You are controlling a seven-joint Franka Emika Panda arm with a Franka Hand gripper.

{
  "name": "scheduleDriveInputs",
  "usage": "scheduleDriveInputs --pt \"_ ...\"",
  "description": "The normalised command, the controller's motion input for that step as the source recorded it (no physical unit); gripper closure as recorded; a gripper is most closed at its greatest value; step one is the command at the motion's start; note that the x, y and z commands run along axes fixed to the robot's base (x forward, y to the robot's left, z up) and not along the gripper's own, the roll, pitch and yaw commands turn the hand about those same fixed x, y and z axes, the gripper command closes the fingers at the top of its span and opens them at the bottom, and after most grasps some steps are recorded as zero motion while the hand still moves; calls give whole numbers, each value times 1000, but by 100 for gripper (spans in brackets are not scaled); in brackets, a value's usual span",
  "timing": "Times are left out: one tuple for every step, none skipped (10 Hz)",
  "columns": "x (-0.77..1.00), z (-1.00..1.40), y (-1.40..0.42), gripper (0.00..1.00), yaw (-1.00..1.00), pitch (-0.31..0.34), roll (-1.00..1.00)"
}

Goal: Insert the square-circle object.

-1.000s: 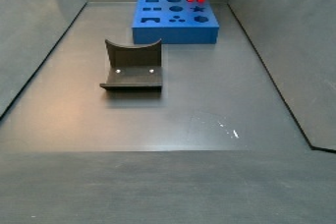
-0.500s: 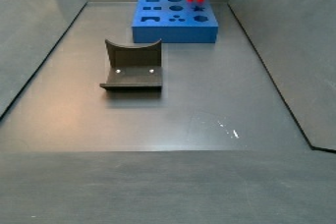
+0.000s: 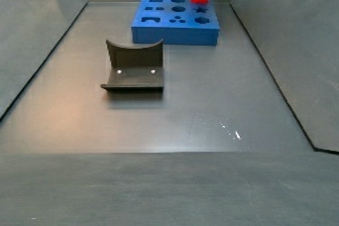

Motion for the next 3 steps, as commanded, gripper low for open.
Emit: scheduleDriveInputs --pt "0 -257 11 100 -23 -99 -99" --pt "0 -94 0 100 0 -104 -63" --pt "0 0 0 100 0 0 0"
